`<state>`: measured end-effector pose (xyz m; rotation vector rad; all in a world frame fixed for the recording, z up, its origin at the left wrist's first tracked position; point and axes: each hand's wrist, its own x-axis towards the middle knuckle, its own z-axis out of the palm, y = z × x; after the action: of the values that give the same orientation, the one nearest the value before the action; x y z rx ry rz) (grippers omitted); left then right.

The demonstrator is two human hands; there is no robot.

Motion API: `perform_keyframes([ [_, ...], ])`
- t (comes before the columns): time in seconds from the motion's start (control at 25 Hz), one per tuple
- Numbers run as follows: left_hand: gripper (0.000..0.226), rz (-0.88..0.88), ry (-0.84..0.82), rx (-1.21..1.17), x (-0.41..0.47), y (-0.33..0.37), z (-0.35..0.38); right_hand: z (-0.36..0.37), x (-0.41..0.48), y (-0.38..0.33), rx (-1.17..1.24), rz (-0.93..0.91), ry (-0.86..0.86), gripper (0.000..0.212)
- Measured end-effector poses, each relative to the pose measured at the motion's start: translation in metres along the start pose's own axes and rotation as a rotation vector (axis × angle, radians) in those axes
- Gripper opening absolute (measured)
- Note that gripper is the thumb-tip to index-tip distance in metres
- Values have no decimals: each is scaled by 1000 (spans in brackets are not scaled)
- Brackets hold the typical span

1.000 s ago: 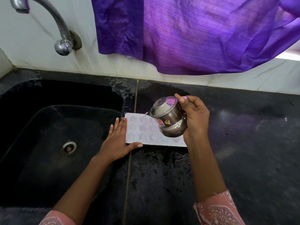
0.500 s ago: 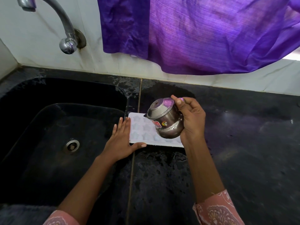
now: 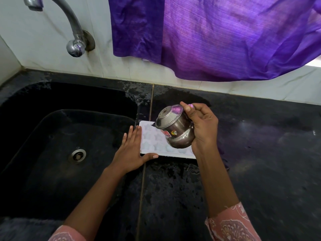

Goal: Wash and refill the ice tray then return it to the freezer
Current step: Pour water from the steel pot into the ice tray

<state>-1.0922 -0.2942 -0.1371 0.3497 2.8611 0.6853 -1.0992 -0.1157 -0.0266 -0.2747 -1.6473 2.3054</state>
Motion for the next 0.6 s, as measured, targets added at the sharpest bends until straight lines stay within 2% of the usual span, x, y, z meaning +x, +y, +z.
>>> perform_keyframes([
  [0.6, 142, -2, -4, 1, 1, -1, 0, 2, 0, -6, -32, -39, -32, 14],
])
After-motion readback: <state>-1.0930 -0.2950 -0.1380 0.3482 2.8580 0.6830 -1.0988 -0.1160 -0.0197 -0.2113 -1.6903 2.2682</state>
